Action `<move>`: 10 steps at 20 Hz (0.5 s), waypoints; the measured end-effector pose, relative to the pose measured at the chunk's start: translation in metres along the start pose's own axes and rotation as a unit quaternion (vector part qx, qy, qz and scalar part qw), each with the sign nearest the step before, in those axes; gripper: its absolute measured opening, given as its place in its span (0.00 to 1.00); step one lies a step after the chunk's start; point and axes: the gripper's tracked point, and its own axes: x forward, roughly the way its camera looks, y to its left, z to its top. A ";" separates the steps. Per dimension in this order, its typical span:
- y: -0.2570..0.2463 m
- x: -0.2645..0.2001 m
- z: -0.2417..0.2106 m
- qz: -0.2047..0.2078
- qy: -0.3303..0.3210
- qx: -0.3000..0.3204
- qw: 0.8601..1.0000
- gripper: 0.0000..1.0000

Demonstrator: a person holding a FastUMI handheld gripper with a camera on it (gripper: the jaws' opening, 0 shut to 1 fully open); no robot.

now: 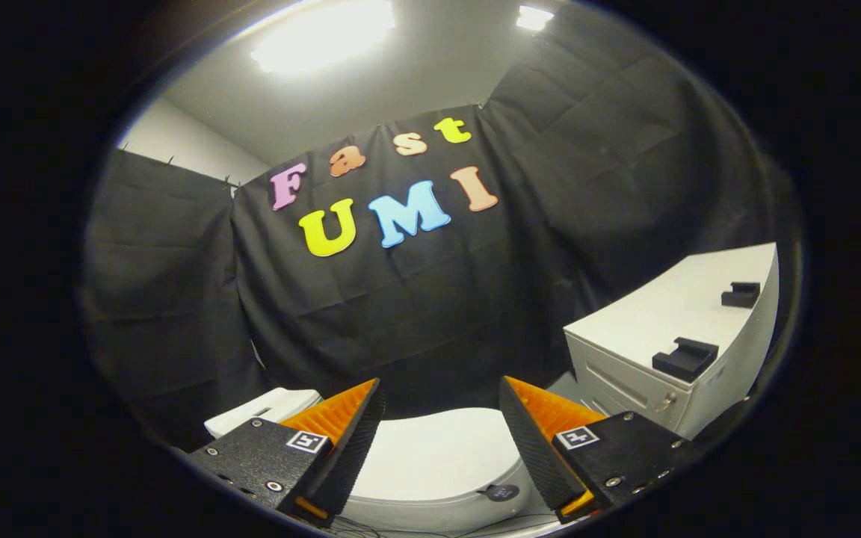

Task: Open the toilet lid.

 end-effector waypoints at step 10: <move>-0.058 0.017 -0.081 -0.082 0.060 0.163 0.981 0.94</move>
